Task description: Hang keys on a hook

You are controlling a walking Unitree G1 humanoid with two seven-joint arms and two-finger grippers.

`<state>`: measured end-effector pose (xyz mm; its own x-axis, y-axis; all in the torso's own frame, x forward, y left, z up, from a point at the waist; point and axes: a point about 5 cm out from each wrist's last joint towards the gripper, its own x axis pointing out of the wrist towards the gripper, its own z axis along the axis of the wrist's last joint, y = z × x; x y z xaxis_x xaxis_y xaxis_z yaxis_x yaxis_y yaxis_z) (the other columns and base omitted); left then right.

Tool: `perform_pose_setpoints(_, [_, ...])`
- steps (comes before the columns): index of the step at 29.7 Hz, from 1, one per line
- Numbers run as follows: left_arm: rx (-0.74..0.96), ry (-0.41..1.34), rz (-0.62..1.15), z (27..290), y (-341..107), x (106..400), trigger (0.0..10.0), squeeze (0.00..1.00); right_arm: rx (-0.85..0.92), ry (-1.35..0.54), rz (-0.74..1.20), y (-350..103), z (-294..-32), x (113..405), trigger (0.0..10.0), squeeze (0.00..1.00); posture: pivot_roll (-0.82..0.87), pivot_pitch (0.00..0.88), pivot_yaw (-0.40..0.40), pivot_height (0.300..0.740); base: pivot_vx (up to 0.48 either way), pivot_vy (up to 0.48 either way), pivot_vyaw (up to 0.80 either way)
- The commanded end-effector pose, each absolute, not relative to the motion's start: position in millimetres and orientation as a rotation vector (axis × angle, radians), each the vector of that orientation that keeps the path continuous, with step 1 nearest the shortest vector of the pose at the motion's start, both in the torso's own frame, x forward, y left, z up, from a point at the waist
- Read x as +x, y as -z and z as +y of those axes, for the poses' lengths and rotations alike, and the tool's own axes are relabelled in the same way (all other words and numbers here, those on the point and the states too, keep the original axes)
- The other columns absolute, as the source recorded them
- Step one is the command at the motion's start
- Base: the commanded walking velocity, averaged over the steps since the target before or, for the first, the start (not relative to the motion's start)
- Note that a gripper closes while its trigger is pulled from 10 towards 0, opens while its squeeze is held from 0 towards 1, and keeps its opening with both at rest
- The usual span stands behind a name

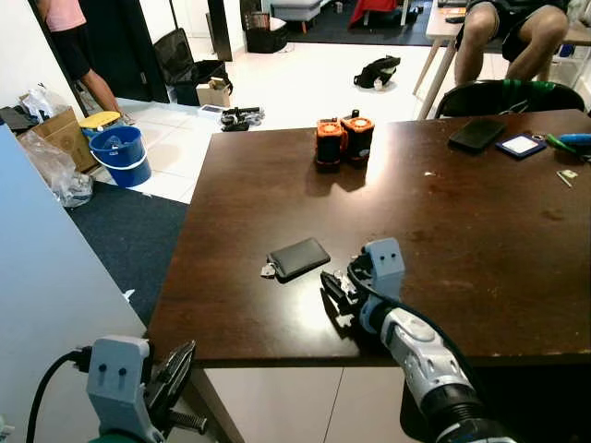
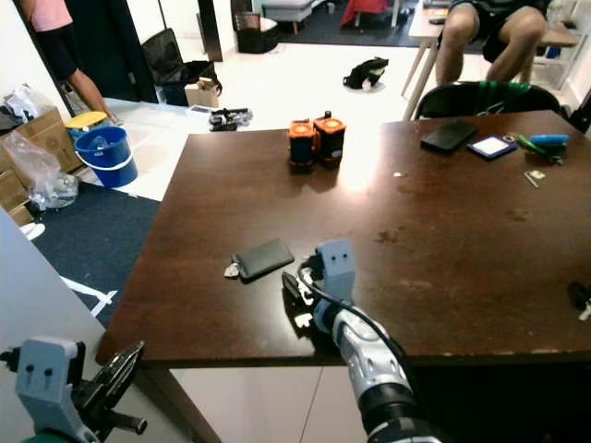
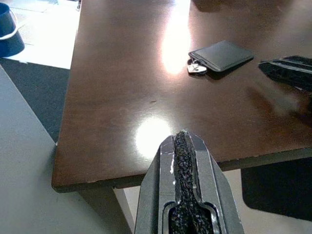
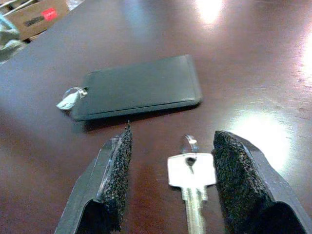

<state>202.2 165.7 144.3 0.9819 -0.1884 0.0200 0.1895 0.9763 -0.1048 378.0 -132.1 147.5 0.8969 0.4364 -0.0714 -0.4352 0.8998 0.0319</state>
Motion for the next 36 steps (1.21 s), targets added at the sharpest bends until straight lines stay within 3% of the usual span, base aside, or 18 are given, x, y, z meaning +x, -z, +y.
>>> perform_pose_setpoints(1, [-0.103, 0.177, 0.021, 169.4, -140.3, 198.3, 10.0, 0.00, 0.009, -0.493, 0.142, -134.2, -123.9, 374.2, 10.0, 0.00, 0.04, 0.164, 0.196, 0.740, 0.000, 0.000, 0.00])
perform_pose_setpoints(17, [-0.103, 0.193, 0.032, 168.4, -140.1, 198.4, 10.0, 0.00, -0.187, -0.668, 0.248, -118.1, -125.9, 362.5, 10.0, 0.00, 0.04, 0.160, 0.193, 0.740, 0.000, 0.000, 0.00])
perform_pose_setpoints(24, [-0.112, 0.205, 0.035, 166.3, -139.6, 198.9, 10.0, 0.00, -0.210, -0.681, 0.292, -111.2, -147.0, 351.7, 10.0, 0.00, 0.03, 0.156, 0.191, 0.740, 0.000, 0.000, 0.00])
perform_pose_setpoints(36, [-0.117, 0.223, 0.036, 164.1, -139.2, 200.7, 10.0, 0.00, -0.306, -0.754, 0.334, -109.4, -158.2, 337.2, 10.0, 0.00, 0.02, 0.148, 0.193, 0.740, 0.000, 0.000, 0.00])
